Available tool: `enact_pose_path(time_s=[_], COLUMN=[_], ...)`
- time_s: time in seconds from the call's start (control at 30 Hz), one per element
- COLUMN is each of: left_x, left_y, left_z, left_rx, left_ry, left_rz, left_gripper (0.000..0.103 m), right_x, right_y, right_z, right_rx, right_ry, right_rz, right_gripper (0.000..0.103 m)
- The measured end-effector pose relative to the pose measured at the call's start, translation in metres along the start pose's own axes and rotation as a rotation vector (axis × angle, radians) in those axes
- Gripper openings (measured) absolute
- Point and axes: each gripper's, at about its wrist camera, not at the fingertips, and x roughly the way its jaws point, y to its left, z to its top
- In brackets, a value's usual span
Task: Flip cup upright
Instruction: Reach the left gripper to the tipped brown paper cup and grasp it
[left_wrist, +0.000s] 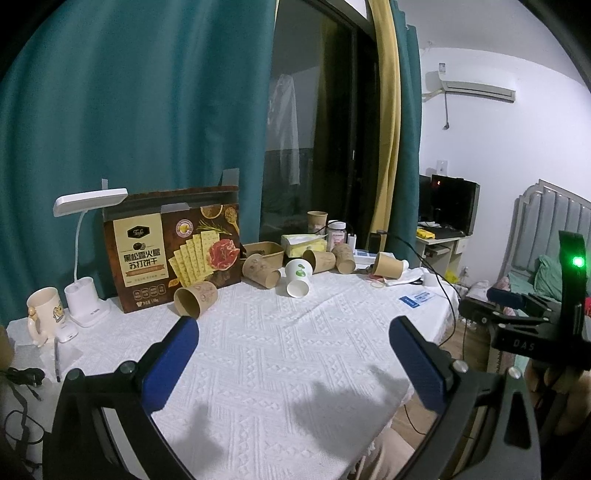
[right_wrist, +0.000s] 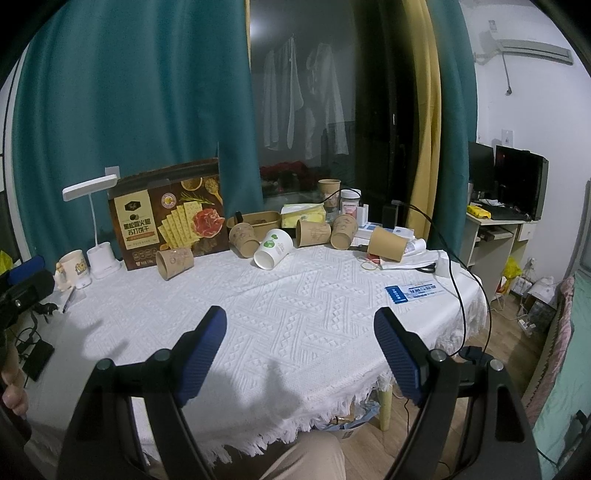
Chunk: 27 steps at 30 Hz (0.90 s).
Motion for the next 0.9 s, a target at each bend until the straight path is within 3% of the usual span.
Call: enact_pose_path(time_s=[0.33, 0.5, 0.57, 0.63, 0.7, 0.9], left_x=[0.031, 0.085, 0.116, 0.151, 0.179, 0.269], left_y=[0.001, -0.007, -0.014, -0.024, -0.036, -0.075], left_z=[-0.006, -0.012, -0.016, -0.017, -0.015, 0.003], left_rx=[-0.006, 0.022, 0.04, 0.085, 0.128, 0.199], left_ry=[0.035, 0.142, 0.224, 0.32, 0.358, 0.493], left_rz=[0.036, -0.014, -0.052, -0.072, -0.053, -0.155], left_gripper=[0.103, 0.103, 0.103, 0.103, 0.103, 0.103], right_x=[0.023, 0.058, 0.076, 0.1, 0.123, 0.198], right_y=[-0.017, -0.041, -0.055, -0.076, -0.095, -0.162], right_z=[0.001, -0.002, -0.002, 0.0, 0.004, 0.023], right_rx=[0.037, 0.072, 0.085, 0.104, 0.115, 0.185], right_ry=[0.022, 0.056, 0.073, 0.093, 0.121, 0.175], right_rz=[0.007, -0.003, -0.02, -0.042, -0.059, -0.08], right_gripper=[0.08, 0.08, 0.08, 0.08, 0.08, 0.08])
